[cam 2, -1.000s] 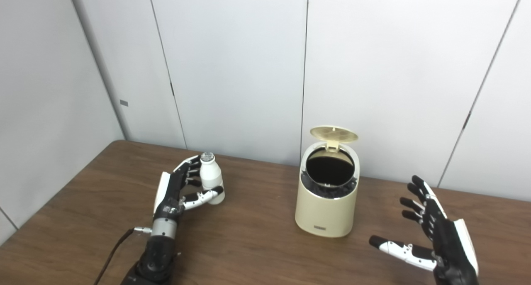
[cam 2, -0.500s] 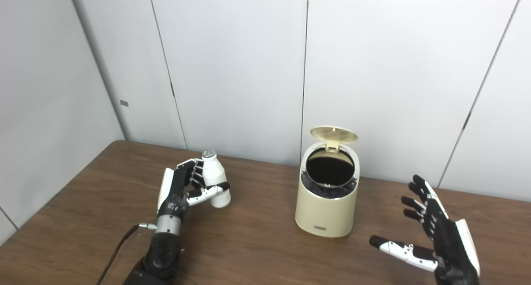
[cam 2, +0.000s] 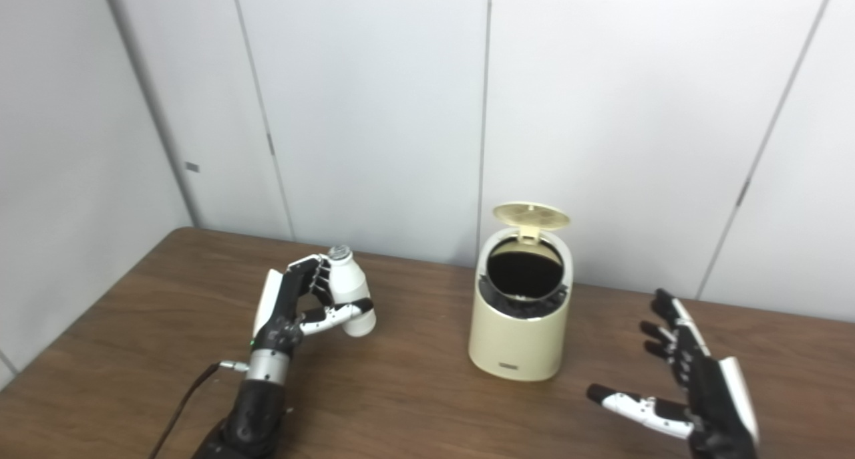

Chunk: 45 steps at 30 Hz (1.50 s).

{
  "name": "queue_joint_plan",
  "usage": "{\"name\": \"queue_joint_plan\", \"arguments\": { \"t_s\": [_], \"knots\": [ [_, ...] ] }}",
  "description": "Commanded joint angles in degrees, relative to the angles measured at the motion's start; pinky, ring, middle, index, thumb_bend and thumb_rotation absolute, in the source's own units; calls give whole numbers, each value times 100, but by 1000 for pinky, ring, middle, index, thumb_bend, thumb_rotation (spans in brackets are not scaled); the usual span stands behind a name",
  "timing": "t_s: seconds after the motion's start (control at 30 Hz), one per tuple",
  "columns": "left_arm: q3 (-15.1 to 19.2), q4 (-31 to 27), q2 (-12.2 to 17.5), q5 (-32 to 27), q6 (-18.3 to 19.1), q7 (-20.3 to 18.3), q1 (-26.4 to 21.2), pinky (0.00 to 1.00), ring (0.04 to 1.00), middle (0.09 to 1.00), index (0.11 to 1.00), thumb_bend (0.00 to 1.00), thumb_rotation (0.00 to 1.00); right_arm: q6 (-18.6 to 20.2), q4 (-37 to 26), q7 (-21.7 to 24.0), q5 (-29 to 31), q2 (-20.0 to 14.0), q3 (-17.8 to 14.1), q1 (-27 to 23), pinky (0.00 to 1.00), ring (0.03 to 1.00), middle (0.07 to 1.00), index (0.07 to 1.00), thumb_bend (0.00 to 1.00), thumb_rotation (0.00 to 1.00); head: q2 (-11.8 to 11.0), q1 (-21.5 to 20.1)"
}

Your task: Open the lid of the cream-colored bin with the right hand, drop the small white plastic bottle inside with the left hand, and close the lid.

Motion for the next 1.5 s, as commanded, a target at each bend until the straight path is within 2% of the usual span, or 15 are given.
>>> {"name": "queue_joint_plan", "arguments": {
  "t_s": [0.0,0.13,0.23,0.4,0.6,0.73,0.9,1.03,1.2,1.47],
  "knots": [
    [-171,-367,150,6,-319,31,-68,358,426,487,512,503,0,-499,49,-110,-53,-4,4,-184,775,827,915,930,736,98,-4,-34],
    [-460,-917,227,1,-328,114,-99,355,426,492,505,504,0,-875,396,-169,-104,7,24,-221,744,809,903,924,761,169,-64,-297],
    [-559,-1270,233,15,-328,99,-174,352,424,497,504,504,0,-1011,544,-230,-194,30,58,-242,737,805,898,918,794,239,-114,-436],
    [-707,-1691,280,158,-326,5,-387,373,434,496,496,504,0,-1215,765,-310,-252,82,93,-284,729,807,895,907,825,269,-194,-591],
    [-862,-1909,270,113,-328,-86,-765,372,431,495,498,504,0,-1255,908,-395,-383,144,141,-320,731,811,894,905,846,297,-308,-730],
    [-988,-1887,318,113,-327,-51,-999,378,434,497,496,504,0,-1251,961,-447,-421,198,161,-331,736,812,893,903,852,307,-370,-790],
    [-1121,-1804,343,122,-328,-4,-1308,371,438,502,488,504,0,-1485,1180,-533,-458,233,180,-391,726,799,889,899,856,309,-428,-867],
    [-1229,-1752,332,105,-329,95,-1435,368,438,499,491,504,0,-1638,1323,-581,-455,269,189,-430,729,802,889,895,860,312,-463,-957],
    [-1403,-1657,248,2,-329,209,-1533,361,433,491,499,504,0,-1649,1342,-604,-507,295,203,-440,737,806,893,895,864,334,-471,-1033],
    [-2053,-1313,268,158,-329,763,-1740,380,438,486,490,505,0,-1622,1246,-636,-528,360,212,-422,724,804,894,892,840,304,-434,-1135]
  ]
}}
